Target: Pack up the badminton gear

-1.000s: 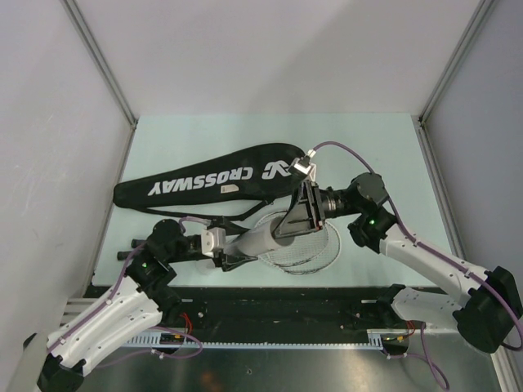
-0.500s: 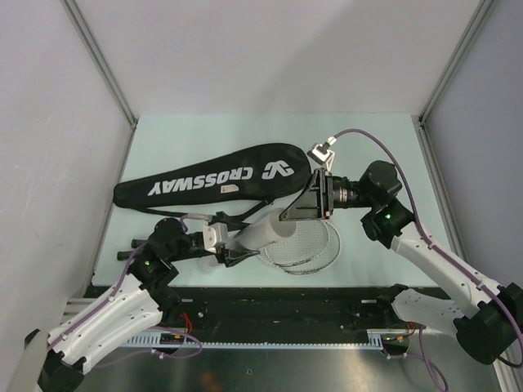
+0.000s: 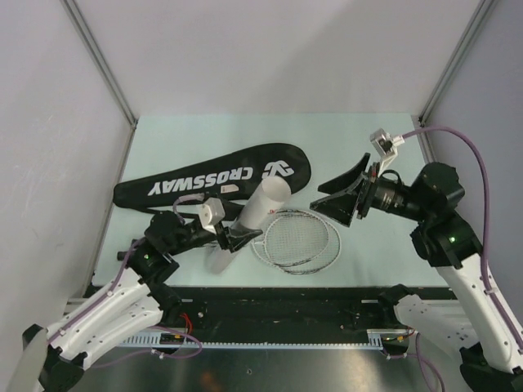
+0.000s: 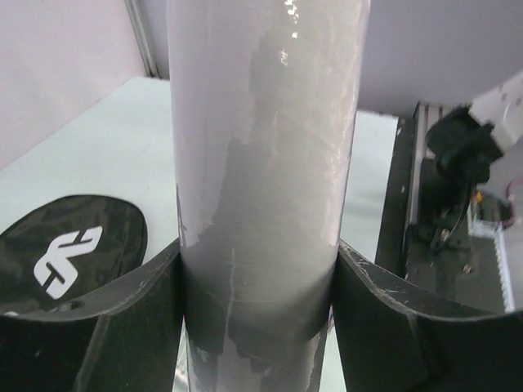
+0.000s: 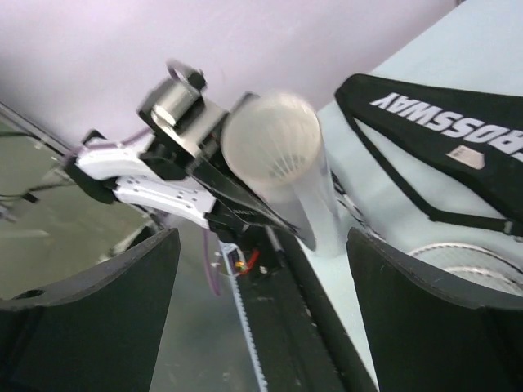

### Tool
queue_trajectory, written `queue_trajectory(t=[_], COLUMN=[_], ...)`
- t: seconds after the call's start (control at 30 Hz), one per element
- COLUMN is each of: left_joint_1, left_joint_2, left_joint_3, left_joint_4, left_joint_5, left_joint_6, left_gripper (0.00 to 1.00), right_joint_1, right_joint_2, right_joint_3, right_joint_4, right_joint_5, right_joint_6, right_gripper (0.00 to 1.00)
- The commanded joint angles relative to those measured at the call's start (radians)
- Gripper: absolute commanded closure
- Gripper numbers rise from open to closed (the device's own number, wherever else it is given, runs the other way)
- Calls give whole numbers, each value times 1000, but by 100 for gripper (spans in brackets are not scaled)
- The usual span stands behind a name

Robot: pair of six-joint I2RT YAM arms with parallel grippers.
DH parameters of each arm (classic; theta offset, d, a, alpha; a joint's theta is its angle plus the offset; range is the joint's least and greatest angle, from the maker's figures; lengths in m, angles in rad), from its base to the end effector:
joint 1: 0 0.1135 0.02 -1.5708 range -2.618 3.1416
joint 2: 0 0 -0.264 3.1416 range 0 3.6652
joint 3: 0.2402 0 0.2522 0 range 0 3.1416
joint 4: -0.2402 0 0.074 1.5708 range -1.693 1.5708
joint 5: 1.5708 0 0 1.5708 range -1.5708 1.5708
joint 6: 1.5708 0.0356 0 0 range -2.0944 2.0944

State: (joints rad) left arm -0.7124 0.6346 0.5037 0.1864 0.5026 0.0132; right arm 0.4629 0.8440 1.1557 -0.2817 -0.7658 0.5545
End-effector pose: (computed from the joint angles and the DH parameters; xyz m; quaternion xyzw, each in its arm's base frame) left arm 0.1122 -0.1196 0.3034 0.4051 0.5582 -0.4016 0.6025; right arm 0.1312 0.0931 0.4460 -0.2383 0.6576 0.5515 0.4547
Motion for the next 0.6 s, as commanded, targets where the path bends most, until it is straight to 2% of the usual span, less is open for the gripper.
queue_trajectory(t=[0.0, 0.07, 0.1, 0.2, 0.27, 0.37, 0.43, 0.57], left_joint_1=[-5, -5, -5, -4, -4, -4, -4, -4], left_joint_2=[16, 33, 42, 79, 92, 105, 103, 88], left_joint_3=[113, 139, 151, 199, 226, 245, 237, 191], left_joint_4=[96, 96, 94, 93, 96, 140, 165, 261], left_joint_5=[-74, -168, -186, -237, -263, -286, -309, -355], left_joint_6=[-178, -316, -361, -563, -674, -763, -801, -901], left_gripper=[100, 100, 99, 100, 100, 100, 100, 100], right_joint_1=[80, 162, 259, 377, 427, 488, 511, 568], right_joint_2=[0, -5, -5, 29, 87, 138, 153, 188], right_joint_3=[-39, -97, -114, -155, -159, -183, -220, -237], right_joint_4=[-111, -51, 7, 113, 115, 148, 243, 352], right_joint_5=[166, 289, 337, 414, 468, 507, 505, 626], right_joint_6=[-214, -228, -244, -271, -289, -295, -265, -228], right_gripper=[11, 11, 11, 12, 12, 12, 12, 12])
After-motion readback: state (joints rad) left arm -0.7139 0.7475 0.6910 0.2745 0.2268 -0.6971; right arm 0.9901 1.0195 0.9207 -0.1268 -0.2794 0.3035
